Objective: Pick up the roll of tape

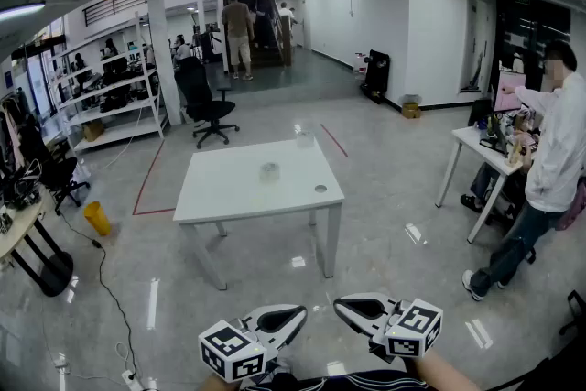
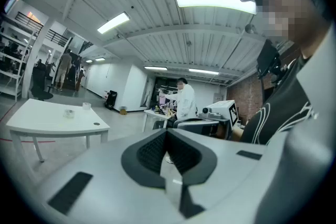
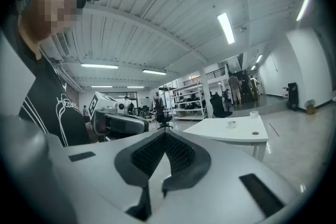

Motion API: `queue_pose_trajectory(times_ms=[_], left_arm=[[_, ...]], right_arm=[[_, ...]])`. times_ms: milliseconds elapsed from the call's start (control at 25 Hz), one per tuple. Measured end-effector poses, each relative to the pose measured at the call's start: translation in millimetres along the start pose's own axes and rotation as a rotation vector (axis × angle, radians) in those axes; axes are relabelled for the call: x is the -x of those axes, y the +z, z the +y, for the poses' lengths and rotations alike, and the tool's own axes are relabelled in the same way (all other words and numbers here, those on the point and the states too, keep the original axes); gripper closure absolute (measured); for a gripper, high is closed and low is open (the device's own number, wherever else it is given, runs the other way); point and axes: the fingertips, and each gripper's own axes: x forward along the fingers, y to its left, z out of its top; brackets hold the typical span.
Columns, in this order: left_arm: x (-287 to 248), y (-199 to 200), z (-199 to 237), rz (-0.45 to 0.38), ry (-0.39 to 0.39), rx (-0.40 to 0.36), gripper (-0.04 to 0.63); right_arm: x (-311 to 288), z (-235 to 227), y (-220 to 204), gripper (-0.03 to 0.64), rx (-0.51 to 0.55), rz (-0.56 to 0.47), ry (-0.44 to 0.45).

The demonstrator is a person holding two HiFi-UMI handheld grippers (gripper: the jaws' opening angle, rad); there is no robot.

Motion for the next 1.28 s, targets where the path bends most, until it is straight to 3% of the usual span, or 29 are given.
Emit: queue_pose_trajectory(times_ms=[840,1000,1280], left_arm=[[3.8,-3.6,-19.7,-0.027,-0.017,0.052,0.592],[10.5,-2.8,-5.5,-0.081,-0.019,0.134,0.592],[-1.4,-8.6,27.7,-0.061,-0.004,0.127,0.592]], right_arm=[[12.9,14.7,-1.4,0.603,-0.041,-0.035,0.021],[5.3,8.5,-12.1,0.604,-0.056,-0.024,0.023],[-18.5,-22.7,-21.7,0.604,-0.080,-0.008,0.019]])
